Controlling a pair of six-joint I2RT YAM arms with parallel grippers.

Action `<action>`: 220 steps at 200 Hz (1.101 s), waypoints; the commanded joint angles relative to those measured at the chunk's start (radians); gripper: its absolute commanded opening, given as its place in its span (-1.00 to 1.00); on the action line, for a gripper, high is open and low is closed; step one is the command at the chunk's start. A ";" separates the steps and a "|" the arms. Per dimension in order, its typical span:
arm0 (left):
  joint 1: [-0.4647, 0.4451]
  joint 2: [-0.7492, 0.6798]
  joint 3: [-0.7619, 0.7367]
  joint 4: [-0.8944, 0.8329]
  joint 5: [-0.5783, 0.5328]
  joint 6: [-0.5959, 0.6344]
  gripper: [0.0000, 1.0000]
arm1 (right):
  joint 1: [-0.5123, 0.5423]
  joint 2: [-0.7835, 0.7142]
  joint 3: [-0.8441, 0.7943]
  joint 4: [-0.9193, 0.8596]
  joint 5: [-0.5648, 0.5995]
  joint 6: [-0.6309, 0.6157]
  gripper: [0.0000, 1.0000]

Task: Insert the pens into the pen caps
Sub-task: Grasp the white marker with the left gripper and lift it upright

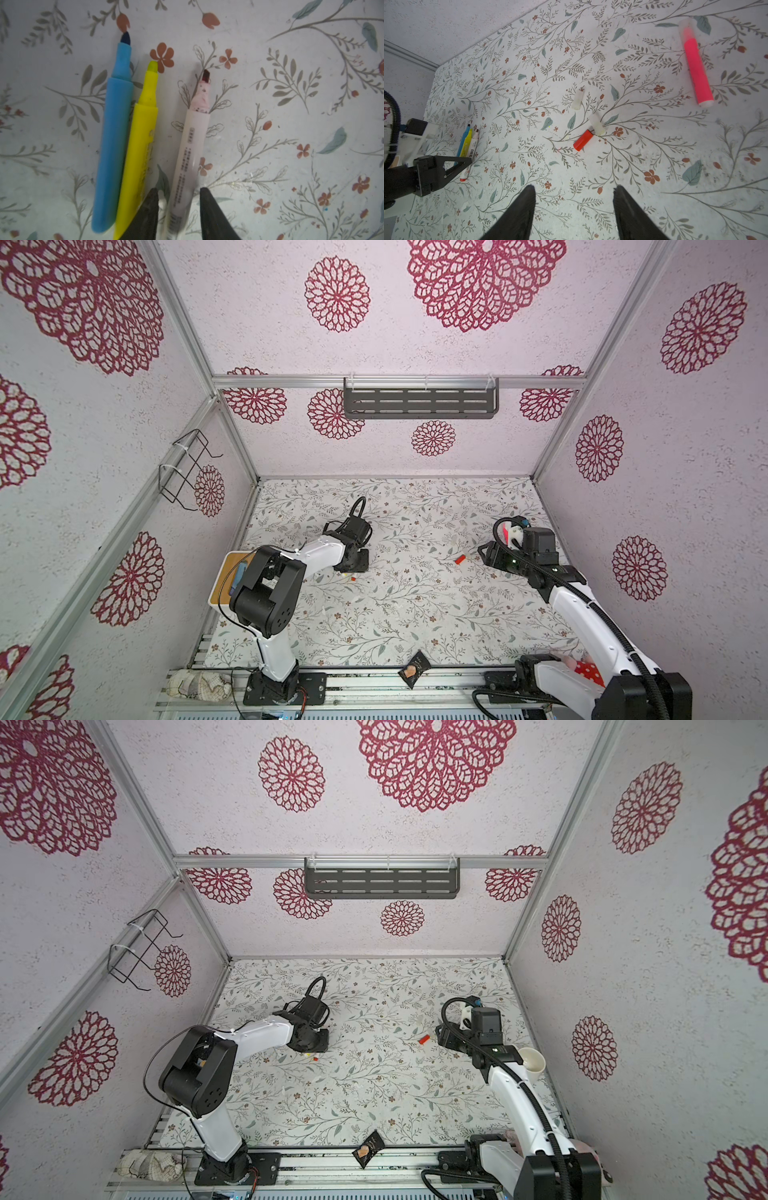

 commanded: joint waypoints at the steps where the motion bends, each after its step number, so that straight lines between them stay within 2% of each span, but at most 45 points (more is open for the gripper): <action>1: -0.011 -0.009 0.030 -0.014 -0.006 0.013 -0.27 | 0.006 -0.030 -0.012 0.031 -0.012 0.018 0.26; 84: -0.028 0.034 0.066 -0.050 0.044 0.033 -0.28 | 0.006 -0.063 -0.016 0.009 0.006 0.013 0.27; 148: -0.050 0.069 0.071 -0.069 0.036 0.037 -0.35 | 0.006 -0.072 -0.020 0.005 0.005 0.019 0.27; 166: -0.054 0.079 0.077 -0.082 0.030 0.043 -0.46 | 0.006 -0.078 -0.023 0.007 0.008 0.019 0.26; 206: -0.071 0.108 0.084 -0.092 0.045 0.058 -0.88 | 0.006 -0.080 -0.014 -0.007 0.012 0.019 0.27; 220: -0.077 0.111 0.079 -0.085 0.046 0.062 -0.96 | 0.006 -0.083 -0.013 -0.013 0.017 0.018 0.27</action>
